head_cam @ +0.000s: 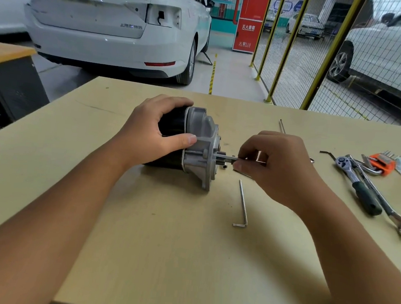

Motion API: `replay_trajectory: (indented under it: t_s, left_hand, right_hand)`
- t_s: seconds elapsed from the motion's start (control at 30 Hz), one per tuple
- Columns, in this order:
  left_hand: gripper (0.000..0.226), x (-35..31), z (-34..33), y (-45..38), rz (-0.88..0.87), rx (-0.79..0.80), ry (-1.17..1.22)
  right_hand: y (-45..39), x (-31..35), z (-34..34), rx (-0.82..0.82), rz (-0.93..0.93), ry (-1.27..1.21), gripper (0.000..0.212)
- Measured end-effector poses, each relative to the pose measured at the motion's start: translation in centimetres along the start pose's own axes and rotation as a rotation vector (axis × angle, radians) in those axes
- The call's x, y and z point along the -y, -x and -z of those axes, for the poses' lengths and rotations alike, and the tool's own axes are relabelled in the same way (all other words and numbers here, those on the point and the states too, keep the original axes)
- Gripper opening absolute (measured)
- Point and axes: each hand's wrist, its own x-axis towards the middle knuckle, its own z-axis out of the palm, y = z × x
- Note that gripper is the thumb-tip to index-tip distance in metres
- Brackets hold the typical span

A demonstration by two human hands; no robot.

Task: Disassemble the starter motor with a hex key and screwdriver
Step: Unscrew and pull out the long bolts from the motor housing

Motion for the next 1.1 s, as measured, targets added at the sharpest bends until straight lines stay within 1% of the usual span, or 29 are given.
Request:
replay_trajectory:
  t_s: [0.1, 0.17, 0.27, 0.43, 0.57, 0.7, 0.83, 0.97, 1.1]
  left_hand:
    - [0.067, 0.07, -0.03, 0.00, -0.002, -0.001, -0.003]
    - [0.067, 0.09, -0.01, 0.02, 0.003, -0.001, -0.003]
    - [0.067, 0.12, -0.01, 0.00, 0.004, 0.000, -0.002]
    - [0.067, 0.11, 0.03, 0.04, 0.011, 0.005, -0.003]
    - [0.068, 0.01, 0.04, 0.01, 0.009, 0.008, -0.010]
    - [0.068, -0.06, 0.11, -0.01, 0.012, 0.013, -0.013]
    - [0.068, -0.13, 0.08, 0.04, 0.013, 0.013, -0.010]
    - [0.068, -0.13, 0.06, -0.01, 0.008, 0.015, -0.013]
    - [0.067, -0.06, 0.08, -0.01, 0.010, 0.012, -0.011]
  right_hand:
    - [0.08, 0.11, -0.20, -0.018, 0.002, -0.034, 0.006]
    - [0.05, -0.04, -0.29, -0.014, -0.012, -0.050, 0.009]
    - [-0.12, -0.23, -0.34, 0.000, -0.032, -0.009, 0.008]
    - [-0.02, -0.04, -0.32, 0.004, 0.001, 0.020, 0.003]
    - [0.01, -0.14, -0.31, -0.024, 0.016, -0.001, 0.012]
    - [0.03, -0.18, -0.43, -0.029, -0.009, -0.039, 0.007]
    - [-0.02, -0.53, -0.23, 0.064, -0.015, 0.035, 0.026]
    - [-0.22, -0.66, 0.23, 0.097, -0.017, 0.035, 0.023]
    - [-0.15, -0.61, 0.04, 0.067, 0.002, 0.053, 0.017]
